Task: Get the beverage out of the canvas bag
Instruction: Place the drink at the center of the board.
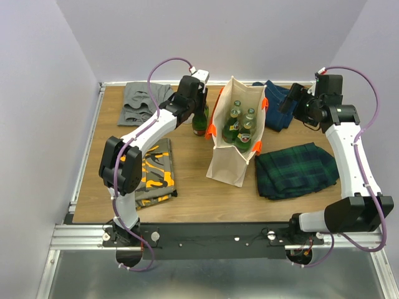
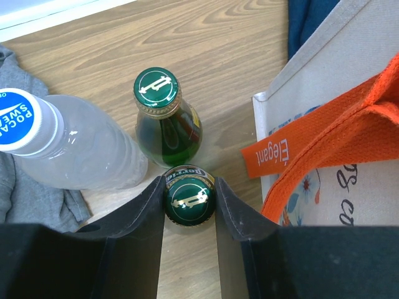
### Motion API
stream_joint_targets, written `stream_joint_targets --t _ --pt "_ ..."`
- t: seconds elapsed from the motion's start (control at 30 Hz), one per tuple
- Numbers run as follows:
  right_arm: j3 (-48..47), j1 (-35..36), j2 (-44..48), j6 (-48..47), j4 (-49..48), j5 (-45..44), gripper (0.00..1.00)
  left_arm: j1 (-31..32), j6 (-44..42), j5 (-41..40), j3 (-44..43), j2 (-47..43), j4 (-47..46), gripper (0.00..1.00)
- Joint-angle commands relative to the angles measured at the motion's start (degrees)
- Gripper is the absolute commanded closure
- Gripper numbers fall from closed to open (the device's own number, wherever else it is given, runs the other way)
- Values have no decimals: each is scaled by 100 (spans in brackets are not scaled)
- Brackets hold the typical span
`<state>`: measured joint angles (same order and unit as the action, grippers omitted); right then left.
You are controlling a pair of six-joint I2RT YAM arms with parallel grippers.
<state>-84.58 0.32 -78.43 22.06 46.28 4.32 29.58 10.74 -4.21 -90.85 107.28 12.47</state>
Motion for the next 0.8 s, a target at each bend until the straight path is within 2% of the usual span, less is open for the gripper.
stream_joint_targets --t 0.0,0.77 --pt "-156 -5 -75 8 -49 -27 0 3 33 131 -407 -85 -843 100" --pt "2 -14 -41 -71 -58 -124 0 83 121 227 -539 152 -588 99"
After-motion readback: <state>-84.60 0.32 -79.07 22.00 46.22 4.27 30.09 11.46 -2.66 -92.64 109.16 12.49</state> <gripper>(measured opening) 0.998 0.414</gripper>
